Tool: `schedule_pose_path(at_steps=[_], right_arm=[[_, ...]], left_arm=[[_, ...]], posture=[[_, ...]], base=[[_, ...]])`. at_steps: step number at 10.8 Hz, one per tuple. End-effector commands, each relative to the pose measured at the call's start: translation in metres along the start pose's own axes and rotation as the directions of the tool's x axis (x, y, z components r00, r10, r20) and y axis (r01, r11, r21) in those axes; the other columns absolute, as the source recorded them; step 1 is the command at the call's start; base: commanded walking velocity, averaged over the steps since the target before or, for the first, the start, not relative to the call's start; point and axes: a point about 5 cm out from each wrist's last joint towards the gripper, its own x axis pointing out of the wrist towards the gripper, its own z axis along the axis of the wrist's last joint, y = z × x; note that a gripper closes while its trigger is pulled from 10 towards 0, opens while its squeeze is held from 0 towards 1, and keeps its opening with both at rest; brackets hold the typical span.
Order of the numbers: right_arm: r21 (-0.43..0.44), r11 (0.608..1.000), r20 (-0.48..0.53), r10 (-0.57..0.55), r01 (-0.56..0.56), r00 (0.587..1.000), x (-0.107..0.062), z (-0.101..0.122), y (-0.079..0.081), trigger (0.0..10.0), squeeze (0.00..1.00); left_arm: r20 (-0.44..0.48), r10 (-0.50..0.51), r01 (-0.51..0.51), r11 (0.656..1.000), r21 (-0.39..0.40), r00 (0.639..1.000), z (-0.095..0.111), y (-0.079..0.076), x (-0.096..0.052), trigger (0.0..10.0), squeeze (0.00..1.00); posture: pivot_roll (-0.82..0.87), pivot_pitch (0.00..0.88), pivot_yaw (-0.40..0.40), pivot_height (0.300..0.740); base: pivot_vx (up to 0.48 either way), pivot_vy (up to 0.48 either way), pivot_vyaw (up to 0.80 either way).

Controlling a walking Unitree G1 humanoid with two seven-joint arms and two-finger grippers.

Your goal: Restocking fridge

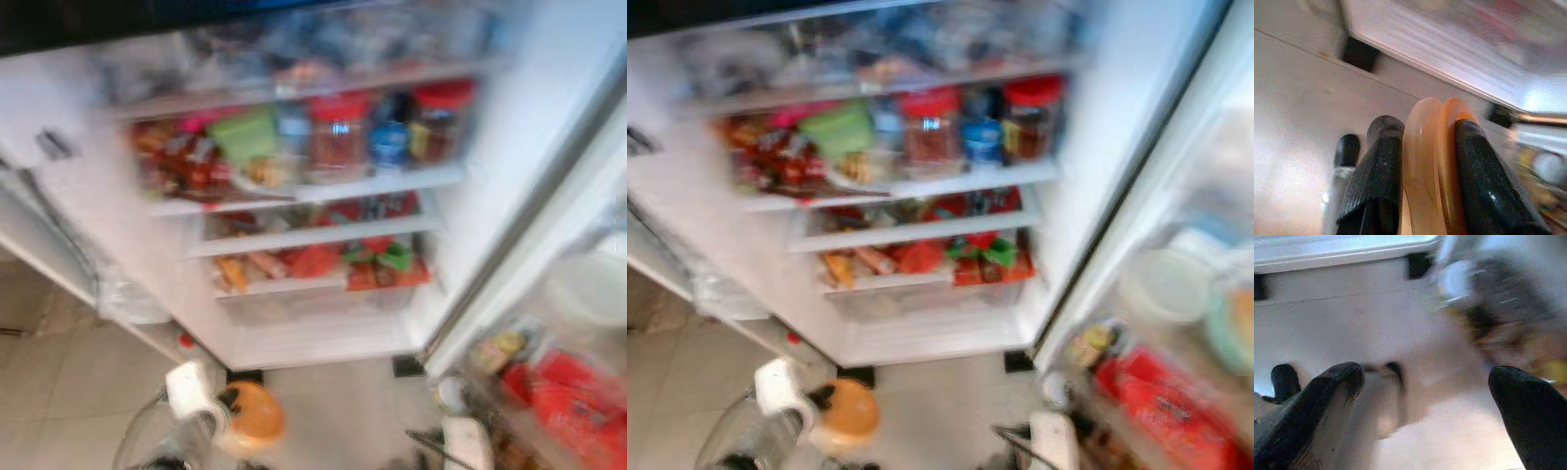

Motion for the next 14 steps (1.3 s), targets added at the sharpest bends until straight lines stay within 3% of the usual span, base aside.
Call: schedule_pose_path(at_steps=[1,5,7,10,11,14], right_arm=[[0.013,1.000,-0.024,0.020,-0.019,1.000,-0.002,-0.008,0.009,10.0,0.00],[0.007,0.999,-0.024,0.035,-0.035,0.999,0.000,-0.003,0.017,10.0,0.00],[0.003,0.999,-0.026,0.041,-0.041,0.999,0.001,-0.003,0.018,10.0,0.00],[-0.005,0.999,-0.029,0.042,-0.042,0.999,0.000,-0.003,0.017,10.0,0.00],[-0.019,0.999,-0.032,0.040,-0.040,0.999,0.001,-0.003,0.017,10.0,0.00],[-0.021,0.999,-0.032,0.045,-0.045,0.999,0.000,-0.005,0.016,10.0,0.00]], left_arm=[[-0.018,0.032,-0.032,0.999,0.001,0.999,-0.003,0.013,-0.003,10.0,0.00],[0.133,-0.128,0.132,0.991,-0.019,0.983,0.033,-0.008,0.001,10.0,0.00],[0.288,-0.212,0.235,0.971,-0.050,0.934,0.055,-0.019,-0.002,10.0,0.00],[0.436,-0.333,0.402,0.912,-0.075,0.836,0.067,-0.030,-0.015,10.0,0.00],[0.442,-0.361,0.430,0.901,-0.062,0.821,0.064,-0.031,-0.019,10.0,0.00],[0.500,-0.397,0.518,0.846,-0.127,0.770,0.070,-0.032,-0.036,10.0,0.00]], posture=[[-0.15,0.161,0.065,0.740],[-0.15,0.167,0.063,0.740],[-0.15,0.166,0.062,0.740],[-0.15,0.159,0.058,0.740],[-0.14,0.155,0.059,0.740],[-0.15,0.142,0.053,0.740]], base=[[0.000,0.000,0.00],[0.000,0.000,0.00],[0.000,0.000,0.00],[0.000,0.000,0.00],[0.000,0.000,0.00],[0.000,0.000,0.00]])
